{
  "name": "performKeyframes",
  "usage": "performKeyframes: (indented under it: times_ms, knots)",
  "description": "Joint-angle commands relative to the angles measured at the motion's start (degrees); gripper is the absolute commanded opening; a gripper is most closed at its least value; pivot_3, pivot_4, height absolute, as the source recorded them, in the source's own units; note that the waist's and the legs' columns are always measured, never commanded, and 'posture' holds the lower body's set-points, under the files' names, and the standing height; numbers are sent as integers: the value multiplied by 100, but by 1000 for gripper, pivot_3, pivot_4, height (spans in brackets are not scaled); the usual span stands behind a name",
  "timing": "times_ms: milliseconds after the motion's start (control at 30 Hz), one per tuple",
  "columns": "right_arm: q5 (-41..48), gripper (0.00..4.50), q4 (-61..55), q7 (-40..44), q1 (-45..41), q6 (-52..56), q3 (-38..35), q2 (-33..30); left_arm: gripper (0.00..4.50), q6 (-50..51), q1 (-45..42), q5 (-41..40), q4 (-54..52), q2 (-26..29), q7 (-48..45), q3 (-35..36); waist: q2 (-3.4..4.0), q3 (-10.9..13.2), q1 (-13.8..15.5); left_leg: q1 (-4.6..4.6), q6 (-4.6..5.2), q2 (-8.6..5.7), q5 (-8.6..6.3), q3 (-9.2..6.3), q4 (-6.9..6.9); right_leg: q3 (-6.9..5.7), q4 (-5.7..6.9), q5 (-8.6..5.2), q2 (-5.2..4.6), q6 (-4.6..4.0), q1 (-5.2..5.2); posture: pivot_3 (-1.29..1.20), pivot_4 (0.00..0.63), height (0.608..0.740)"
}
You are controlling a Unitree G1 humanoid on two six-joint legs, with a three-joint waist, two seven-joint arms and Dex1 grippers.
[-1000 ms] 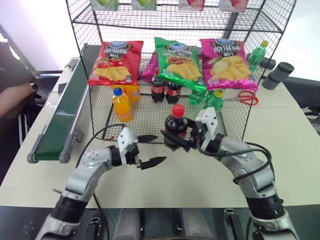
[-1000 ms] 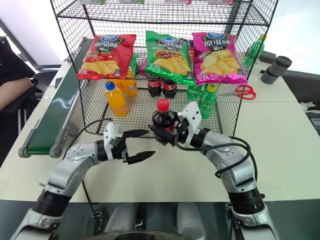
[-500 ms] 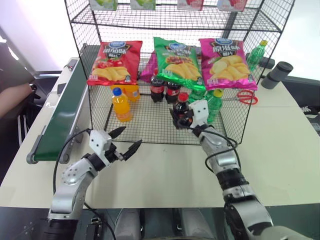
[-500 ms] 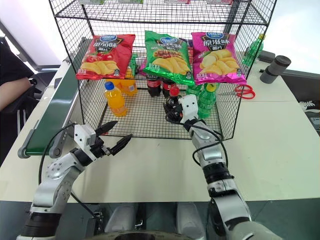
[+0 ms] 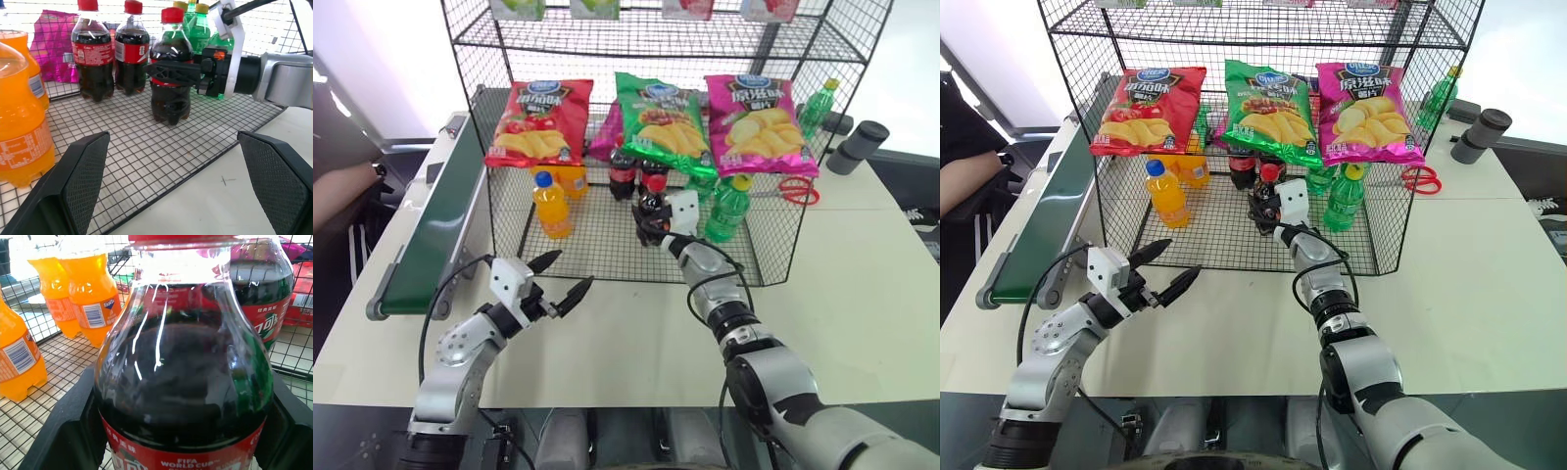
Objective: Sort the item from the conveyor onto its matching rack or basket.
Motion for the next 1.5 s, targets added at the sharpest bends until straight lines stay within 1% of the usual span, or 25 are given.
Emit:
performKeyframes:
  times_ms: [33,167,333,433,533,667,833,967,1067,1233,1500]
  knots:
    - [70,4468,-78,170,-214,-244,-125,69,4500,-60,-67,-7,-151,-39,11,-42,0,0,-53,0,0,0,0,-1,0,0,0,0,-1,0,0,0,150,740]
    - [-3,4468,-96,189,-201,-319,-146,63,4500,-33,-84,-4,-181,-59,28,-68,1,-1,-100,1,0,0,0,-1,-1,0,1,0,-2,0,1,0,150,740]
    - [-195,4468,-685,603,222,-438,80,-204,4500,104,-134,-52,-281,-28,90,-78,2,-1,-90,2,-1,1,0,-1,-3,0,1,0,-4,0,0,0,150,740]
    - [-134,4468,-1755,1224,856,-280,272,-581,4500,336,-189,-118,-377,42,150,-13,2,-1,-71,0,-1,-1,-1,-2,-3,-1,-2,0,-8,0,2,0,150,740]
    - [-67,4468,-2673,1581,1359,42,384,-917,4500,424,-208,-128,-392,89,146,21,2,-1,-82,0,-1,-2,-1,-2,-3,0,-3,0,-10,0,3,0,150,740]
    - [80,4468,-4138,2087,2223,721,354,-1677,4500,511,-254,-119,-316,192,113,63,5,-1,-75,2,-1,-1,-1,-4,-4,0,-2,0,-10,0,3,0,150,740]
    - [593,4468,-5578,2487,3181,1647,-25,-2583,4500,707,-306,-99,-178,430,50,137,6,-2,-66,3,0,-1,-1,-6,-6,0,-7,-1,-10,-1,5,0,150,740]
    - [1265,4468,-6549,2833,4019,2388,-743,-3381,4500,859,-301,-121,-24,755,-61,336,7,-2,-35,5,0,-1,-1,-6,-6,0,-11,-2,-10,-3,9,0,150,740]
    - [1573,4468,-6919,2930,4540,2747,-1330,-3822,4500,826,-235,-253,129,1010,-297,583,7,-2,-9,5,0,0,-1,-6,-6,0,-16,-2,-10,-4,10,0,150,740]
    - [1814,4468,-7125,2962,5073,2918,-1902,-3985,4500,782,-230,-258,494,1256,-516,845,8,-2,63,10,0,0,-1,-5,-6,1,-16,-13,-10,-23,15,0,150,740]
    - [1900,4468,-7201,2955,5184,3001,-2015,-3956,4500,744,-184,-232,574,1260,-646,915,8,-2,99,7,1,-2,-1,-4,-5,1,-22,-13,-12,-24,15,0,150,740]
